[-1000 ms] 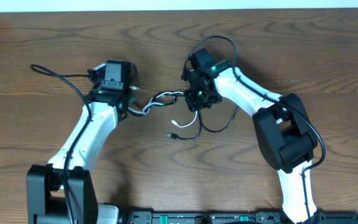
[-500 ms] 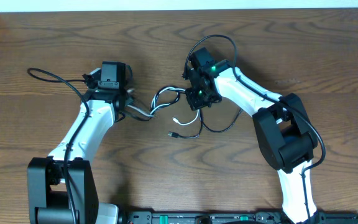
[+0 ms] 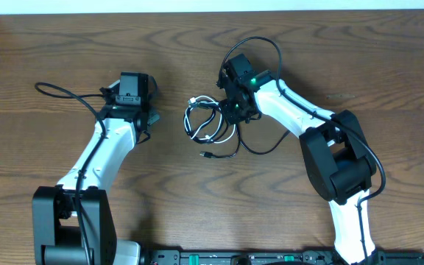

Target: Untangle cables

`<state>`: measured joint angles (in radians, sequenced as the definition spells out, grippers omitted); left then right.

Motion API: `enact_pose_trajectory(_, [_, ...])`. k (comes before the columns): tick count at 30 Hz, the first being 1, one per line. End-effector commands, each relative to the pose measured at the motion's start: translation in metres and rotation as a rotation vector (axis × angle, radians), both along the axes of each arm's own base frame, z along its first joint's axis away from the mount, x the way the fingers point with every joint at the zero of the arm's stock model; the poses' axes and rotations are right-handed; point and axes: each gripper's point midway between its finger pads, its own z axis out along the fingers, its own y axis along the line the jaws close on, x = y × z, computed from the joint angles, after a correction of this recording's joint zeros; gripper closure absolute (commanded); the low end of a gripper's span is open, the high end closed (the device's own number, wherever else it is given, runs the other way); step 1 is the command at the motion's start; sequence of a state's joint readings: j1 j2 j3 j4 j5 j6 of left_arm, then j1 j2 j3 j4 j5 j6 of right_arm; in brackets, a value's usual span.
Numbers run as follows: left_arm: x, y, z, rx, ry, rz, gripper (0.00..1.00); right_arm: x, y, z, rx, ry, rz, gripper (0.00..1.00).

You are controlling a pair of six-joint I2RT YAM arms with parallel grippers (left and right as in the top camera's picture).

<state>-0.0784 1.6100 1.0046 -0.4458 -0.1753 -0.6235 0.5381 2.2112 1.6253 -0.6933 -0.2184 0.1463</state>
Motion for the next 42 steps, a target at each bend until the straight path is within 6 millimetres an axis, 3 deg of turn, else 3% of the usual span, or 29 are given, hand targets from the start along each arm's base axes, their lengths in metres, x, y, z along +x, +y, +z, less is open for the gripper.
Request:
enact_pose_trajectory(1, [0.005, -0.029, -0.004, -0.119, 0.000, -0.164, 0.76, 0.003, -0.010, -0.006, -0.049, -0.014, -0.022, 0.93])
enact_pose_trajectory(4, [0.010, -0.049, -0.003, -0.169, -0.015, -0.311, 0.70, 0.004, -0.011, -0.006, -0.053, -0.017, -0.025, 0.93])
enact_pose_trajectory(7, [0.011, -0.056, -0.012, -0.191, 0.001, -0.354, 0.62, 0.003, -0.010, -0.006, -0.047, -0.014, -0.023, 0.92])
enact_pose_trajectory(14, [0.013, -0.095, -0.030, -0.366, 0.006, -0.522, 0.60, 0.003, -0.009, -0.006, -0.047, -0.013, -0.022, 0.92])
enact_pose_trajectory(20, [0.013, -0.099, -0.051, -0.372, 0.041, -0.527, 0.60, 0.002, -0.009, -0.006, -0.047, -0.013, -0.022, 0.92])
enact_pose_trajectory(27, [0.011, -0.119, -0.057, -0.366, 0.047, -0.579, 0.58, 0.002, -0.008, -0.006, -0.044, -0.011, -0.019, 0.92])
enact_pose_trajectory(34, [0.010, -0.116, -0.075, -0.244, 0.088, -0.568, 0.59, 0.002, -0.008, -0.006, -0.044, -0.010, -0.019, 0.92])
enact_pose_trajectory(37, [0.010, -0.118, -0.082, -0.249, 0.096, -0.562, 0.60, 0.001, -0.008, -0.006, -0.043, -0.010, -0.019, 0.92])
enact_pose_trajectory(39, [0.010, -0.118, -0.083, -0.251, 0.097, -0.557, 0.67, 0.000, -0.006, -0.006, -0.033, -0.004, -0.015, 0.92])
enact_pose_trajectory(41, [0.012, -0.118, -0.081, -0.251, 0.092, -0.559, 0.88, -0.001, -0.004, -0.005, -0.020, 0.003, -0.011, 0.92])
enact_pose_trajectory(42, [0.013, -0.119, -0.078, -0.251, 0.088, -0.559, 0.92, -0.001, -0.004, -0.005, -0.019, 0.004, -0.011, 0.92])
